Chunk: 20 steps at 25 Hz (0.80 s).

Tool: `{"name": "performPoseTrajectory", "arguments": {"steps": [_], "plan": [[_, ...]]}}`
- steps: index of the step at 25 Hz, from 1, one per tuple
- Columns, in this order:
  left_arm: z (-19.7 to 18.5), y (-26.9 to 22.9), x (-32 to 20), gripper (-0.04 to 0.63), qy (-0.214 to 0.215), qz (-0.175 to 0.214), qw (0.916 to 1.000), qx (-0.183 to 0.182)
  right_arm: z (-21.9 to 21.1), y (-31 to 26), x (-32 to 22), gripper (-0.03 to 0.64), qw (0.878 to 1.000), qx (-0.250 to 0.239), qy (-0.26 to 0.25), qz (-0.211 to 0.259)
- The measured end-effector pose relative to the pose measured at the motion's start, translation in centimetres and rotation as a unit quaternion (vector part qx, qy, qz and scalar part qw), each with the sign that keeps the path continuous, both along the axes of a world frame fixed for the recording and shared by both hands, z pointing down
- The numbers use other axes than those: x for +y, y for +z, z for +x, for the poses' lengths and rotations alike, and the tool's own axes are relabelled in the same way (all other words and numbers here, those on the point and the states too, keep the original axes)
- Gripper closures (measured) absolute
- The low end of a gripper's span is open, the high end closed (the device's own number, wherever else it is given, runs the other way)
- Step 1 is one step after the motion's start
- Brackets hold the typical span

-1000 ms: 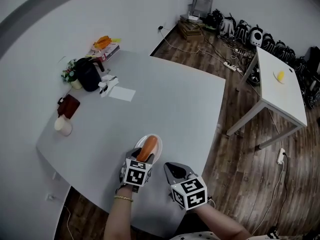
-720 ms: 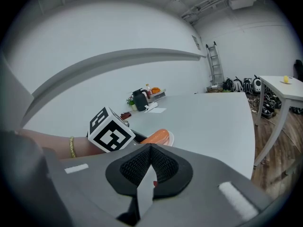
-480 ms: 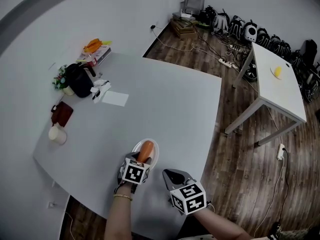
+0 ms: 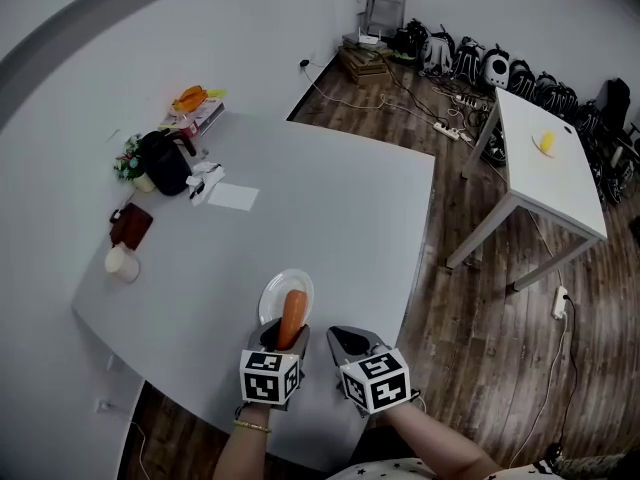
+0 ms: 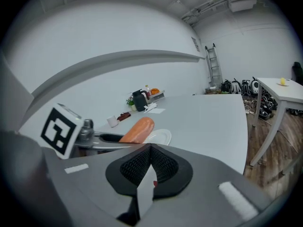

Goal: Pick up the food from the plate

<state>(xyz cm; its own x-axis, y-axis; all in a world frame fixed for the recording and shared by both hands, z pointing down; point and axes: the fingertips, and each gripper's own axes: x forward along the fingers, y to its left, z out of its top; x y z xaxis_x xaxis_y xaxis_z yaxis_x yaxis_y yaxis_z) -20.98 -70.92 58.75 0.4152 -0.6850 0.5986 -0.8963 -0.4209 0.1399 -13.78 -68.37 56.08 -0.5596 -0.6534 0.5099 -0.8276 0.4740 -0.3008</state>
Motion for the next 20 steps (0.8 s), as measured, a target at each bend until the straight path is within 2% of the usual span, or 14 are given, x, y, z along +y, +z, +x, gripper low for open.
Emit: {"name": "performPoseTrajectory", "arguments": {"steps": [3,6,10,20], "plan": [[0.7,-2.6,2.8,0.393,-0.048,0.037,0.9979,0.023,0.4,-0.2,0.5,0.617,1.000,0.003,0.004,0.005],[1.1,-5.0,6.4,0.394,-0.092,0.068,0.9924,0.046,0.4,-1.4,2.6,0.618,1.000,0.003,-0.004,0.017],[0.6,-7.4,11.4,0.394,-0.124,0.093,0.9857,0.066,-0.7,-2.9,7.1,0.618,0.999,-0.001,-0.016,0.031],[0.1,-8.1,8.8,0.394,-0.158,0.099,0.9781,0.092,-1.1,-4.4,4.7,0.618,0.998,0.005,-0.029,0.057]]}}
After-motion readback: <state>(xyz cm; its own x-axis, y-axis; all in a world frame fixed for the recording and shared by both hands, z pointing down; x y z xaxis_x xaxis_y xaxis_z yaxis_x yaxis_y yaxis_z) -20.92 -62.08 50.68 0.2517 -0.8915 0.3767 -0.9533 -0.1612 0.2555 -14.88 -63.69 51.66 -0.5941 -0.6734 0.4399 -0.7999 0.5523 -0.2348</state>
